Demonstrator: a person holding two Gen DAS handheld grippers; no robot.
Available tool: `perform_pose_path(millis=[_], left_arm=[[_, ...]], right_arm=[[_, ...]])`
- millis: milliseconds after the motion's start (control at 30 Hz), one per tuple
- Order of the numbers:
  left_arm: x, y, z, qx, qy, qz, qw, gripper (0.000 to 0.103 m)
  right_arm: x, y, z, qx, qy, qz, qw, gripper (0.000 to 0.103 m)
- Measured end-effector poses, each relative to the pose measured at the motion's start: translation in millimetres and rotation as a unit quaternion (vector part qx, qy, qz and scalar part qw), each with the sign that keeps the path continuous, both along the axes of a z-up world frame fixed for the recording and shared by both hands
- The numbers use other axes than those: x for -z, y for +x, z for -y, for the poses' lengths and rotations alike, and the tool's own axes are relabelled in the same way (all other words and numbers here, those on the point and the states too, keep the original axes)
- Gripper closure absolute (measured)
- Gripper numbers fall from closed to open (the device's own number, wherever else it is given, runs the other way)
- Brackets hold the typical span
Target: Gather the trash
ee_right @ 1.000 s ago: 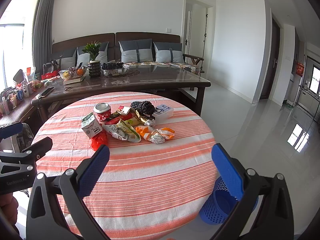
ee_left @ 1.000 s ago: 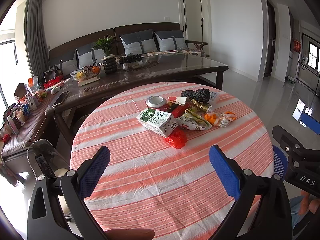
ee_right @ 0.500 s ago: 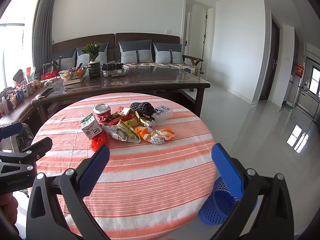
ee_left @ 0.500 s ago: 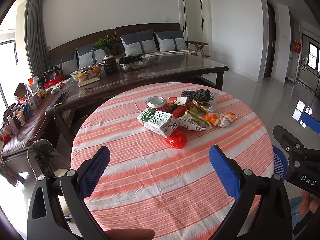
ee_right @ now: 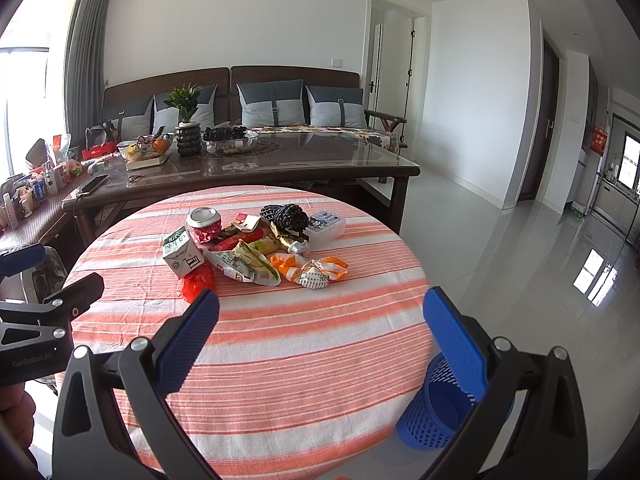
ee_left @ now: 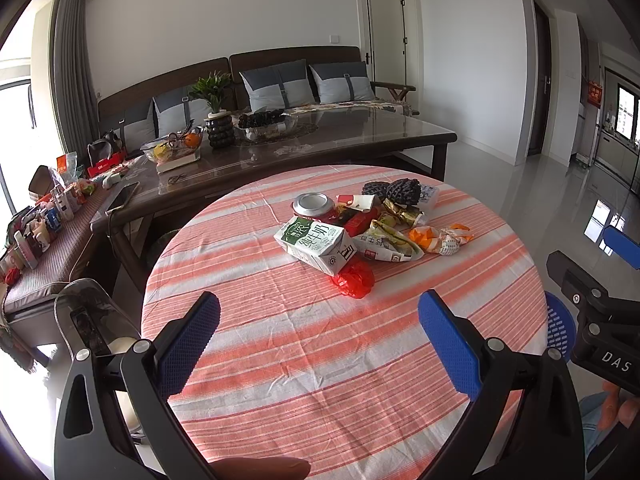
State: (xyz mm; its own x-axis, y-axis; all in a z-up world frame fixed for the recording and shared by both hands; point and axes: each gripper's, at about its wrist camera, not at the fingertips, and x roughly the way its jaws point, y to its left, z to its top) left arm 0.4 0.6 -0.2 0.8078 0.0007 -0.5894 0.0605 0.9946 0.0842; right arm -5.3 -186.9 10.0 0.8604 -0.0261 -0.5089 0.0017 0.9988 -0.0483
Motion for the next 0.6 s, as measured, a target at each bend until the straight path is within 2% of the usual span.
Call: perform_pose_path(millis=[600], left_arm=[[0.1, -0.2, -0.3, 0.001, -0.001, 0.000, 1.0000, 0.005]], right_arm=[[-0.7, -0.6, 0.3, 0.000, 0.000, 0.000, 1.000, 0.005]])
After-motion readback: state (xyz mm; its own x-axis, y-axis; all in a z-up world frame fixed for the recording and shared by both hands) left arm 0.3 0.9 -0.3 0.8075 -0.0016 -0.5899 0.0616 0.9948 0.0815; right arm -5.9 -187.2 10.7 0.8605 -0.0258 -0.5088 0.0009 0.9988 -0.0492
